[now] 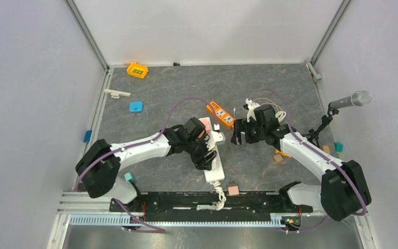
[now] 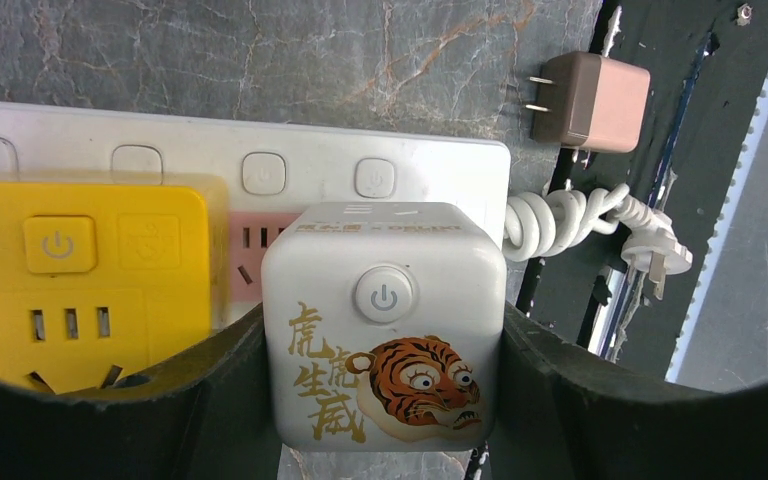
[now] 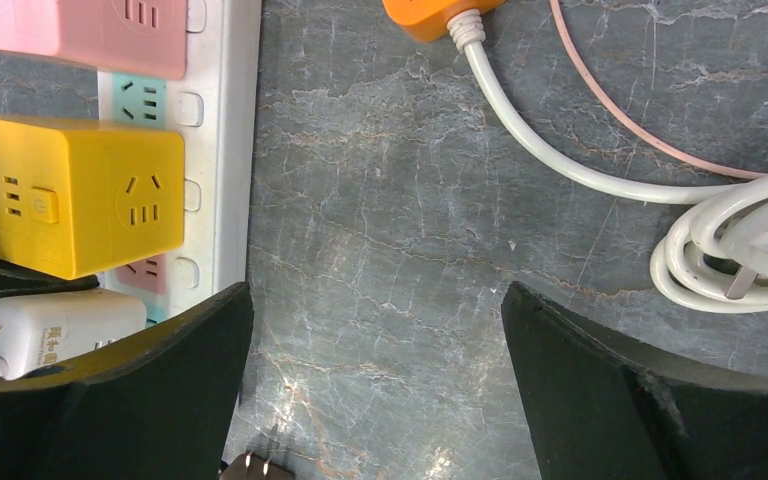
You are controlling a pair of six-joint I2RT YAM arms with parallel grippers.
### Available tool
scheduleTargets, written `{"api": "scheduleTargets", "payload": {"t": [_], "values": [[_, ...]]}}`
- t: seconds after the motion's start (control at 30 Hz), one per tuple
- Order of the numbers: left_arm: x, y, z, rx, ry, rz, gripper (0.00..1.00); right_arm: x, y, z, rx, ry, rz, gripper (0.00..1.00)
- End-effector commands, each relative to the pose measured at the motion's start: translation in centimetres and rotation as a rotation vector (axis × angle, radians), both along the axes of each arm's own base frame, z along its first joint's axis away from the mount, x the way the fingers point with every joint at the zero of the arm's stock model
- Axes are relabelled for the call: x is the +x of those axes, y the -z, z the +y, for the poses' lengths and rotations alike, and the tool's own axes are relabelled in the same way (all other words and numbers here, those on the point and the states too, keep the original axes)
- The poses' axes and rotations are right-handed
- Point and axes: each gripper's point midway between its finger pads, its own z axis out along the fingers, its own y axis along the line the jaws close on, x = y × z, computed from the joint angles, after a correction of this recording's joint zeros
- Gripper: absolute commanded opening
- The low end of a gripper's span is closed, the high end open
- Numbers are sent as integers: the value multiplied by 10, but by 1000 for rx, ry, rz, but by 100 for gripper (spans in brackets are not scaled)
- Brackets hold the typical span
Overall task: Insert the plug
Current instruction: Insert the plug into the socket.
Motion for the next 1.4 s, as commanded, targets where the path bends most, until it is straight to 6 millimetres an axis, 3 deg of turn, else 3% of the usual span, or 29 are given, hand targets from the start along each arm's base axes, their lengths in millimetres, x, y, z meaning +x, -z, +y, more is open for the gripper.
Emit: {"api": "scheduleTargets", "payload": {"t": [0.0, 0.4, 0.67, 1.03, 1.37], "values": [[7, -1, -7, -11, 27, -72, 2, 4, -2, -1, -1, 1, -12, 98], [20, 0, -10, 19, -69, -81, 2, 2, 0, -1, -1, -5, -2, 98], [24, 7, 4, 75, -162, -83, 2, 0, 2, 0, 1, -8, 5, 98], [39, -3, 19, 63, -261, -194, 2, -2, 3, 0, 3, -12, 11, 98], [27, 4, 6, 41, -122, -167, 2, 0, 4, 1, -2, -21, 18, 98]]}}
